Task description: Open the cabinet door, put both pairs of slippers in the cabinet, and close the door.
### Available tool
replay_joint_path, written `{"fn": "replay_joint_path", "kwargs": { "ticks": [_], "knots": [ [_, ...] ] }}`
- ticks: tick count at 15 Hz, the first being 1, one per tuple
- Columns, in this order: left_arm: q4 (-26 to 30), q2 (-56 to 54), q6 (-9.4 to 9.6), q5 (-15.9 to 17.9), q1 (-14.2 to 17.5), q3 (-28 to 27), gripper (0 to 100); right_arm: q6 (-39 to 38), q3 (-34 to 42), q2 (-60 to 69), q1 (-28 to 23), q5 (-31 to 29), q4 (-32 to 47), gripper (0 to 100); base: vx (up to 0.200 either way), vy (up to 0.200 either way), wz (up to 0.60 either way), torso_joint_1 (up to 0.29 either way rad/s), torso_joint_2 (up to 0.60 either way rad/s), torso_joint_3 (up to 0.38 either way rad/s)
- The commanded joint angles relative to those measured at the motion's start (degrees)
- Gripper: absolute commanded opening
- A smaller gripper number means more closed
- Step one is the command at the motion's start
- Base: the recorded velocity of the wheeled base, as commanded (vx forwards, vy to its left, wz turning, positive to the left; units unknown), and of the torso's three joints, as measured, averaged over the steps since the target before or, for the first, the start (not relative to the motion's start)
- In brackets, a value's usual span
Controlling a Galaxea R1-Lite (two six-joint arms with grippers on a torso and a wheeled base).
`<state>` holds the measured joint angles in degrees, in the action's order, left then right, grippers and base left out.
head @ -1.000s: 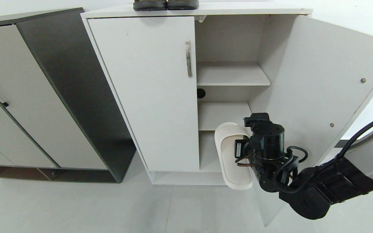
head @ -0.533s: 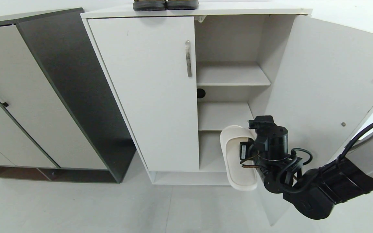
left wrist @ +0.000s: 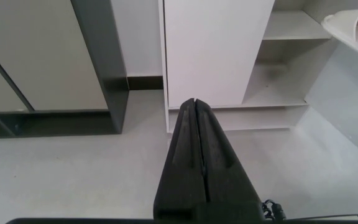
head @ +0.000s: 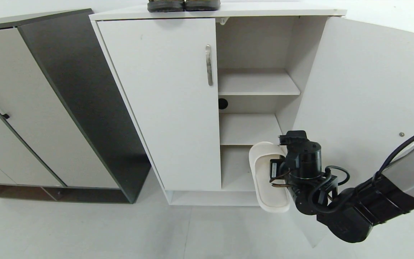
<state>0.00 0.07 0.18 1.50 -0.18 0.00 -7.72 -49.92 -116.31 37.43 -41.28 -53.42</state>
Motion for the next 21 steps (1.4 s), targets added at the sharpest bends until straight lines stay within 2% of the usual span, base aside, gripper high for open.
{"fn": "replay_joint_path", "kwargs": {
  "ticks": [1,4,7,9,14,21],
  "knots": [
    [0.0,0.1,-0.01,-0.01,0.01,0.0,0,-0.02,0.0,-0.14,-0.07,-0.12,-0.02,0,0.0,0.0,0.0,0.0,0.0,0.0],
    [0.0,0.1,-0.01,-0.01,0.01,0.0,0,-0.11,-0.27,-0.67,0.9,-1.17,-0.28,0,0.0,0.0,0.0,0.0,0.0,0.0],
    [0.0,0.1,0.08,-0.01,0.01,0.0,0,0.86,-0.79,-0.76,7.66,-1.35,-3.62,0,0.0,0.0,0.0,0.0,0.0,0.0],
    [0.0,0.1,0.26,0.08,0.01,0.0,0,1.48,-4.57,-3.92,9.95,-1.61,-3.45,0,0.0,0.0,0.0,0.0,0.0,0.0],
    [0.0,0.1,0.08,-0.01,0.01,0.0,0,1.04,-9.58,-11.31,8.01,-1.88,-3.8,0,0.0,-0.04,0.0,0.001,0.0,0.0],
    [0.0,0.1,0.17,-0.01,0.01,0.0,0,0.95,-9.67,-11.66,6.61,-2.23,-3.89,0,0.0,0.0,0.0,0.0,0.0,0.0]
  ]
}}
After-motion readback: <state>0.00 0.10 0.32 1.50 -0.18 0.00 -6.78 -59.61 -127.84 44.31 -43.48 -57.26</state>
